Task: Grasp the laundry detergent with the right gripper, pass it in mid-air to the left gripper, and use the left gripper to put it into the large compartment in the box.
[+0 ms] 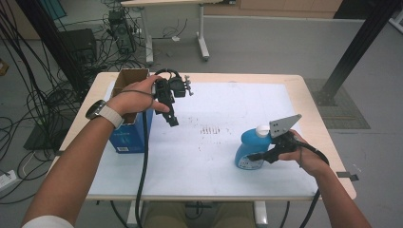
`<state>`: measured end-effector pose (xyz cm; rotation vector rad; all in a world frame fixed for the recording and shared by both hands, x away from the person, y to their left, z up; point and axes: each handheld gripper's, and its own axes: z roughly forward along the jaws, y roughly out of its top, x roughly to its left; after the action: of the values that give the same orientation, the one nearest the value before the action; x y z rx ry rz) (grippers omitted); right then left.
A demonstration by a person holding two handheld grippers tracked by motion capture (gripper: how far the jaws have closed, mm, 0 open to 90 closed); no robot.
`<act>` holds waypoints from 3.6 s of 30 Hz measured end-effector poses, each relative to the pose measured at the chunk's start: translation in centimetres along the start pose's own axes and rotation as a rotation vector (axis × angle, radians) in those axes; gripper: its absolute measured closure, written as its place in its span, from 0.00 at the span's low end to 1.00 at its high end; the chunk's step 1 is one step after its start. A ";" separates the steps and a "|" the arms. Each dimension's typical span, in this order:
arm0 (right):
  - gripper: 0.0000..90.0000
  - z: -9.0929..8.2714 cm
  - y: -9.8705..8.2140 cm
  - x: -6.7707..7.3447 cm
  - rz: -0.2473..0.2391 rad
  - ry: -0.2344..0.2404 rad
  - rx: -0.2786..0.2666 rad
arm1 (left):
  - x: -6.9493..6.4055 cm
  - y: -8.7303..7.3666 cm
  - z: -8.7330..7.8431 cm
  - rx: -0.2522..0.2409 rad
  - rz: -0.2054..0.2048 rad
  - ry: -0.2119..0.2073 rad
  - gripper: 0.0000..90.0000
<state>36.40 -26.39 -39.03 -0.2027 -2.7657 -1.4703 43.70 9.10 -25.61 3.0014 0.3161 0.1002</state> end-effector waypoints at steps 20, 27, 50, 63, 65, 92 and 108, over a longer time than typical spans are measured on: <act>0.47 0.0 -0.1 0.0 0.004 -0.001 -0.006 | -0.1 0.1 -0.1 -0.001 0.002 0.000 0.11; 0.47 0.0 -0.1 -0.1 0.010 0.000 -0.012 | 0.0 0.0 -0.1 -0.006 -0.003 0.001 0.11; 0.48 0.0 -0.1 0.1 0.021 -0.013 -0.023 | -0.2 0.0 -0.3 -0.004 -0.012 0.006 0.11; 0.48 0.1 0.3 0.2 0.042 -0.011 -0.019 | -0.8 0.1 -1.0 -0.003 -0.008 0.013 0.11; 0.48 0.1 0.5 0.3 0.049 -0.001 -0.056 | -0.9 0.1 -1.1 -0.006 -0.012 0.013 0.11; 0.48 -0.3 9.5 1.7 0.061 -0.038 -0.015 | -3.7 2.3 -6.6 0.028 0.071 -0.002 0.09; 0.48 1.0 12.8 1.7 0.047 -0.030 0.036 | -5.2 4.2 -9.5 0.024 0.137 0.012 0.09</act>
<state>36.22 -18.27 -28.90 -0.2892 -2.7877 -1.4176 38.76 5.01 -15.92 3.0446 0.1128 0.1280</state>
